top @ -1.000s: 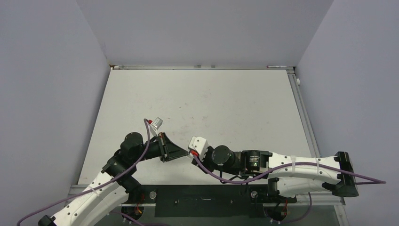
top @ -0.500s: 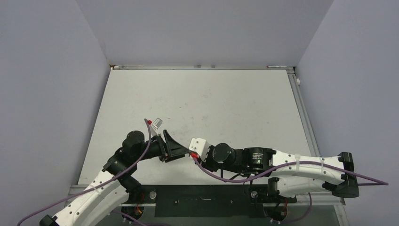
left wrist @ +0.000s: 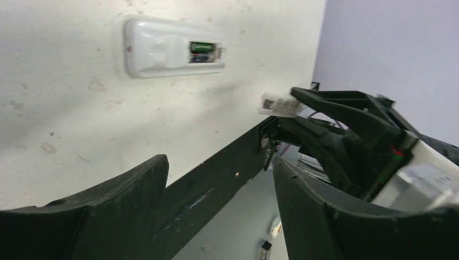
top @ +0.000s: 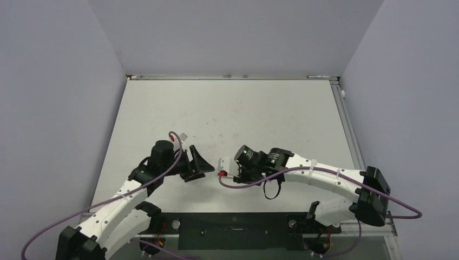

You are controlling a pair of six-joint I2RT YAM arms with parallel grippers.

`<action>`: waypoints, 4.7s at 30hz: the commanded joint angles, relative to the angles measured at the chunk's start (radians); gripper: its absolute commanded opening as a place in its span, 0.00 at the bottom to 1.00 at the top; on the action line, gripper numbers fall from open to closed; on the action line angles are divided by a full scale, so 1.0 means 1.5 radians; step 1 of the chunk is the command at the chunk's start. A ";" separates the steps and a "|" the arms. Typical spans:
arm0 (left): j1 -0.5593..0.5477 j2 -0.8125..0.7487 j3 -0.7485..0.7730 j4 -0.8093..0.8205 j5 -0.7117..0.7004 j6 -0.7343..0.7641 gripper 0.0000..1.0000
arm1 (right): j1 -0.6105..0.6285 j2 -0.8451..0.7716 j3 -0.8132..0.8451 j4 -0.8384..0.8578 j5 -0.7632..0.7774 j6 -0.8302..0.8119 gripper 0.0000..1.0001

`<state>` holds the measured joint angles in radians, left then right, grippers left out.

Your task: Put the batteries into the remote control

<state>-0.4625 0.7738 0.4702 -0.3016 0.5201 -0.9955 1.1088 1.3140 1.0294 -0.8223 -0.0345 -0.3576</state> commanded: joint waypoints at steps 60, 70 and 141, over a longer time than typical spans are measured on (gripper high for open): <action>-0.002 0.499 0.087 0.248 0.012 0.094 0.35 | -0.120 0.276 0.135 0.034 -0.133 -0.196 0.08; -0.005 0.500 0.088 0.249 0.010 0.093 0.35 | -0.121 0.263 0.123 0.037 -0.124 -0.188 0.08; -0.039 0.548 0.106 0.248 0.019 0.103 0.34 | -0.126 0.314 0.166 0.033 -0.151 -0.165 0.42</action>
<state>-0.5156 1.5845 0.6022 0.0505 0.5461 -0.8585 0.9279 1.7805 1.2377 -0.8001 -0.2375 -0.6159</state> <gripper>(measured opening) 0.336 0.413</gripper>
